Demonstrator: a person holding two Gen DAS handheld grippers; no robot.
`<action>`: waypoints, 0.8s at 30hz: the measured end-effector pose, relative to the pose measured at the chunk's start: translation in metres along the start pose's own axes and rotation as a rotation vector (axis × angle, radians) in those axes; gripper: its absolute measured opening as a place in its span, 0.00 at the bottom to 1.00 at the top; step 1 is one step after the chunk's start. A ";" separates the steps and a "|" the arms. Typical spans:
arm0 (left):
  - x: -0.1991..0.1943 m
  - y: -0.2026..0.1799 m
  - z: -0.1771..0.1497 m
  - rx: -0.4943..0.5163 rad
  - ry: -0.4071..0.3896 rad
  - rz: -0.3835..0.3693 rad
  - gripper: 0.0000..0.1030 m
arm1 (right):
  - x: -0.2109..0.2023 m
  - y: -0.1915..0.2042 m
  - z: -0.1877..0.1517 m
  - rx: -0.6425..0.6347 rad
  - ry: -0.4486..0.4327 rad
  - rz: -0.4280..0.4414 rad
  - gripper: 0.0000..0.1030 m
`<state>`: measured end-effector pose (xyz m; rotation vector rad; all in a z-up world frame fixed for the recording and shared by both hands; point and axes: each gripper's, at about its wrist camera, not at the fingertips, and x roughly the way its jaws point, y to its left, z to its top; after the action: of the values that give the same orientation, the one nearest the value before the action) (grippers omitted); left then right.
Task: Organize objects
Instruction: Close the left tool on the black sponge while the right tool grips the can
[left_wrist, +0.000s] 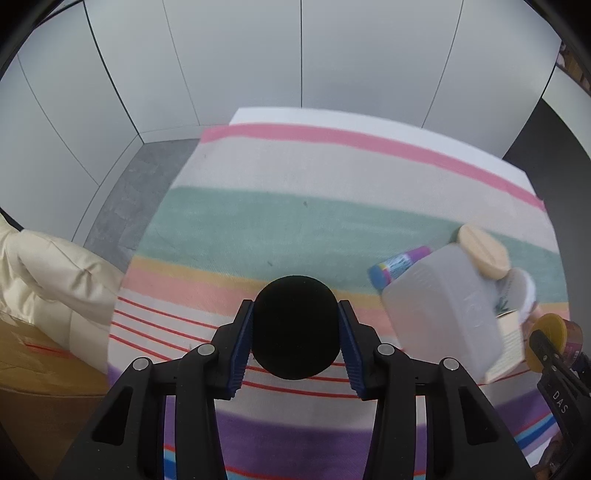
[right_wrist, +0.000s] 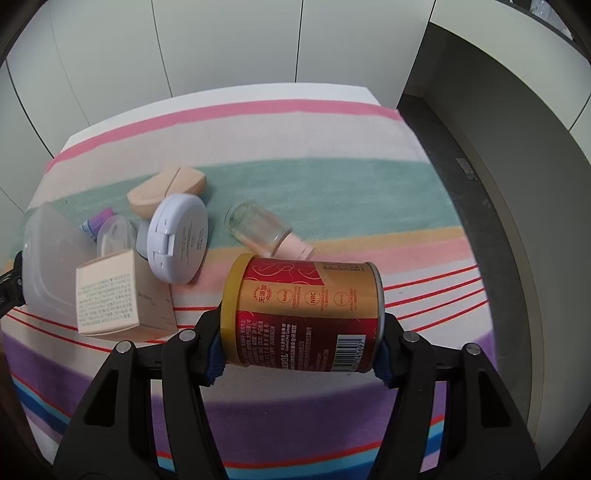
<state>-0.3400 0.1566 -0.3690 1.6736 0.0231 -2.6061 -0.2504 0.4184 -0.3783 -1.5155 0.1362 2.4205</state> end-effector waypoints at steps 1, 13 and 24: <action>-0.005 0.000 0.001 0.000 -0.004 -0.002 0.43 | -0.004 -0.002 0.002 0.006 -0.001 0.004 0.62; -0.098 -0.001 0.035 0.011 -0.082 -0.001 0.43 | -0.084 -0.016 0.043 -0.037 -0.069 0.017 0.62; -0.211 0.002 0.074 0.044 -0.157 -0.003 0.44 | -0.210 -0.018 0.096 -0.080 -0.191 0.056 0.62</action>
<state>-0.3197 0.1581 -0.1465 1.4767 -0.0381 -2.7507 -0.2429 0.4180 -0.1472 -1.3184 0.0429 2.6283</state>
